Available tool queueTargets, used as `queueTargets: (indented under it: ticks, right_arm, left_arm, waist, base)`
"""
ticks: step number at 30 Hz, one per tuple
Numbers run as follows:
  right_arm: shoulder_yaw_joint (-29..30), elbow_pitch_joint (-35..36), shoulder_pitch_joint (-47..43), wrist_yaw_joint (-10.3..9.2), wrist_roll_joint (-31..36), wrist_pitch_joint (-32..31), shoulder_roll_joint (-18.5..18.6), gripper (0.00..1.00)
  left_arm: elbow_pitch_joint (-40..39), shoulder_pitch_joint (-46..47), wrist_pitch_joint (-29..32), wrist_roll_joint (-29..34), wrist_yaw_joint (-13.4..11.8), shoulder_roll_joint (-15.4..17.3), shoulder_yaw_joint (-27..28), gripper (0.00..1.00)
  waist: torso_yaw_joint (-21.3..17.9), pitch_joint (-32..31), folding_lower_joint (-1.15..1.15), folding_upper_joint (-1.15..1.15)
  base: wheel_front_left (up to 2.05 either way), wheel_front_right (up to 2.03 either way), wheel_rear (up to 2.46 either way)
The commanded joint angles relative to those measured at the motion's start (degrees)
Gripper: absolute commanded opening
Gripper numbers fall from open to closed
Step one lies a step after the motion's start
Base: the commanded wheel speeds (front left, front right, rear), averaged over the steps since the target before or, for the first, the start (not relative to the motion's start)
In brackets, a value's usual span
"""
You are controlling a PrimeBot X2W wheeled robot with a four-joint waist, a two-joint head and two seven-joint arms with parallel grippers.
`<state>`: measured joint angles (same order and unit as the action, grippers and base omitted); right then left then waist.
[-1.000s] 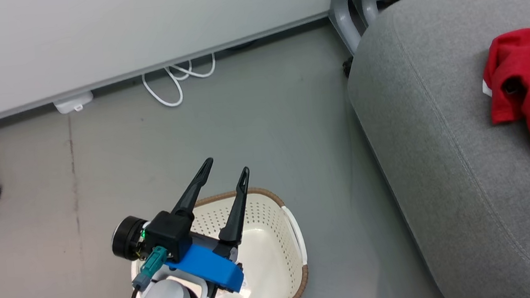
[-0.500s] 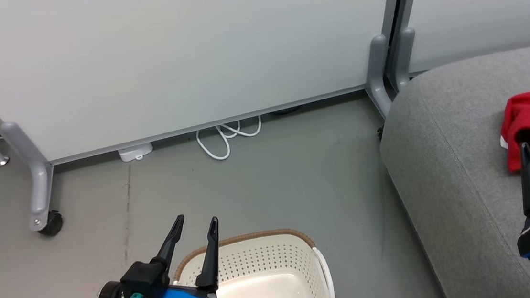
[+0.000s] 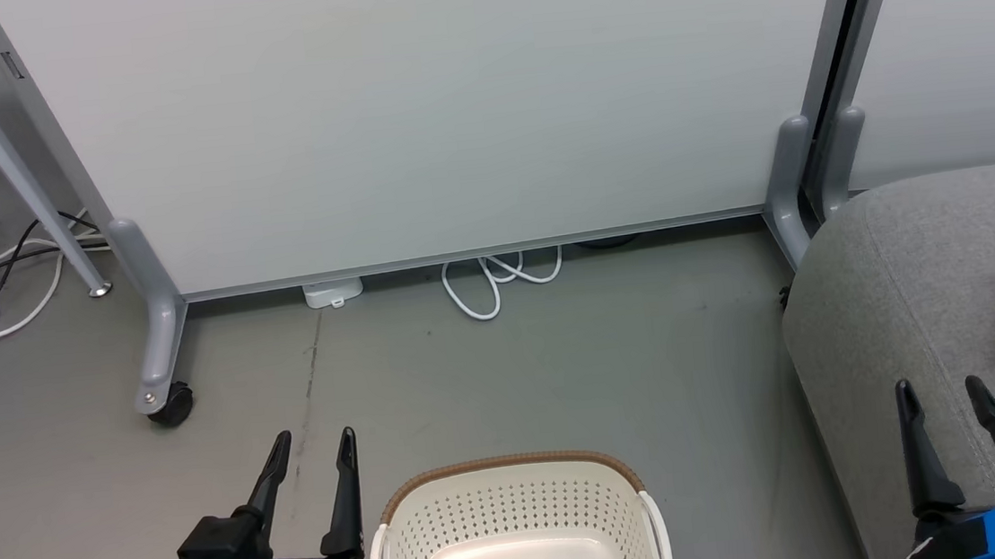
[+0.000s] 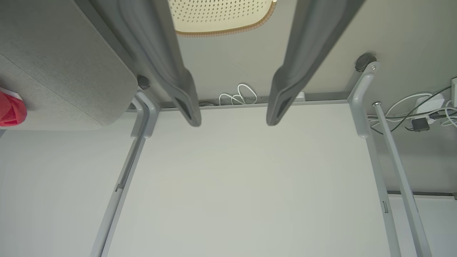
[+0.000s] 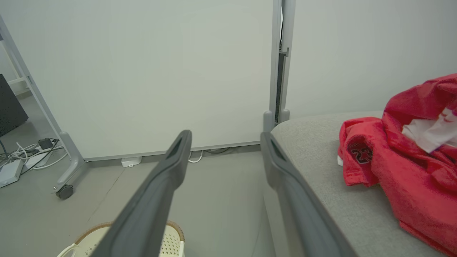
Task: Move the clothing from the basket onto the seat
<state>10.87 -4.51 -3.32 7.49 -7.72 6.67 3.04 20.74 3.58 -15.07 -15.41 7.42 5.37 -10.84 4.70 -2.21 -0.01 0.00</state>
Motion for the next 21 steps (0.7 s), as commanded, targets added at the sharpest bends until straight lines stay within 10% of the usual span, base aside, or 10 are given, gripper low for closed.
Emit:
queueTargets:
  ticks: [1, 21]
  right_arm:
    - [-0.4, -0.2, -1.0, 0.01, -0.2, 0.5, -0.1, 1.00]
    - [-5.1, -2.7, 0.0, 0.01, -0.9, 1.4, -0.2, 1.00]
  left_arm:
    - [0.1, -0.3, -0.2, 0.5, 0.1, 0.0, 0.6, 1.00]
    - [2.2, -0.4, -0.2, 0.1, 0.1, -0.6, 2.1, 1.00]
  waist:
    - [0.4, -0.2, 0.01, 0.00]
    - [1.9, 0.0, 0.01, 0.00]
  base:
    - [0.00, 0.00, 0.00]
    - [0.00, 0.00, 0.00]
